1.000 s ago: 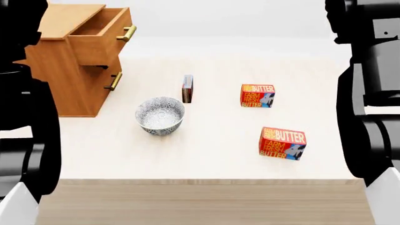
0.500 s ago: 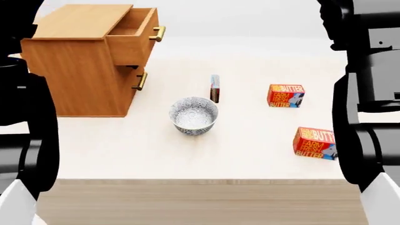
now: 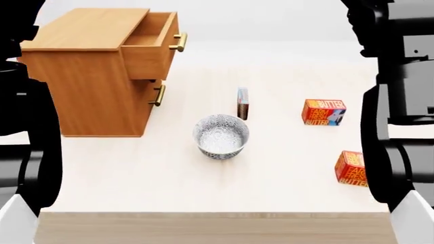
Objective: Put the chocolate pudding in the top drawer of the cabinet and close it.
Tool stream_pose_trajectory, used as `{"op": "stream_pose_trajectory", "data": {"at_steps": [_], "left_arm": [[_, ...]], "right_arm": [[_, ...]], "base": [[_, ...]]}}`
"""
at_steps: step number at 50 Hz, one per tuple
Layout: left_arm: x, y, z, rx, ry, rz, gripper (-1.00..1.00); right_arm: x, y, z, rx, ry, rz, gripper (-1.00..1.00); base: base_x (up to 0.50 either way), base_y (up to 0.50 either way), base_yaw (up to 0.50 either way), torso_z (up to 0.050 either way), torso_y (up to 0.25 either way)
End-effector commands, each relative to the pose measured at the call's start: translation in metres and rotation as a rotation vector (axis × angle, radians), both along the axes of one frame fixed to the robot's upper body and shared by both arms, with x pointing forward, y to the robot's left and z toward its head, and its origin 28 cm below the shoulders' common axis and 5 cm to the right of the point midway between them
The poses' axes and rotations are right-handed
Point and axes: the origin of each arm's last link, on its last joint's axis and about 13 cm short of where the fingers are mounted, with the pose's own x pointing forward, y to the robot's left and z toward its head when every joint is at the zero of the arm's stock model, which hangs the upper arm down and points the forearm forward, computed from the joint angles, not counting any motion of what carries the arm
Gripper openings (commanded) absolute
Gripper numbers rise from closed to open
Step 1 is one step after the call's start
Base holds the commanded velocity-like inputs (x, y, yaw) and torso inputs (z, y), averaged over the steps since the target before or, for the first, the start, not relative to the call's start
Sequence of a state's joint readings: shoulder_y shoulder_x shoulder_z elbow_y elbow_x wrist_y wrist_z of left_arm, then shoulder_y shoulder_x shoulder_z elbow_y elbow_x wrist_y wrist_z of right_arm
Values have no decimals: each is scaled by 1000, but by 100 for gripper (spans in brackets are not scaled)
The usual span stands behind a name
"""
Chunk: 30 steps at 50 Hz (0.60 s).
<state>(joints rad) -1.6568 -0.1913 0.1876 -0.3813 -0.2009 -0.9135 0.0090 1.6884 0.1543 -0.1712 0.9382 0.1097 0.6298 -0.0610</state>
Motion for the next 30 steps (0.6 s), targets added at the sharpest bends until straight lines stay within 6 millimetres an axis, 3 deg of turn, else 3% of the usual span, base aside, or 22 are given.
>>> {"op": "stream_pose_trajectory", "data": {"at_steps": [1,30], "left_arm": [[0,0,0,2,-5,-4,100],[0,0,0,6,-12,-5,100]], "right_arm": [[-2,-1,0,12,3,4,100],[0,1,-3,22,14,5,100]], "base": [[434,0,0,0,0],[431,0,0,0,0]]}}
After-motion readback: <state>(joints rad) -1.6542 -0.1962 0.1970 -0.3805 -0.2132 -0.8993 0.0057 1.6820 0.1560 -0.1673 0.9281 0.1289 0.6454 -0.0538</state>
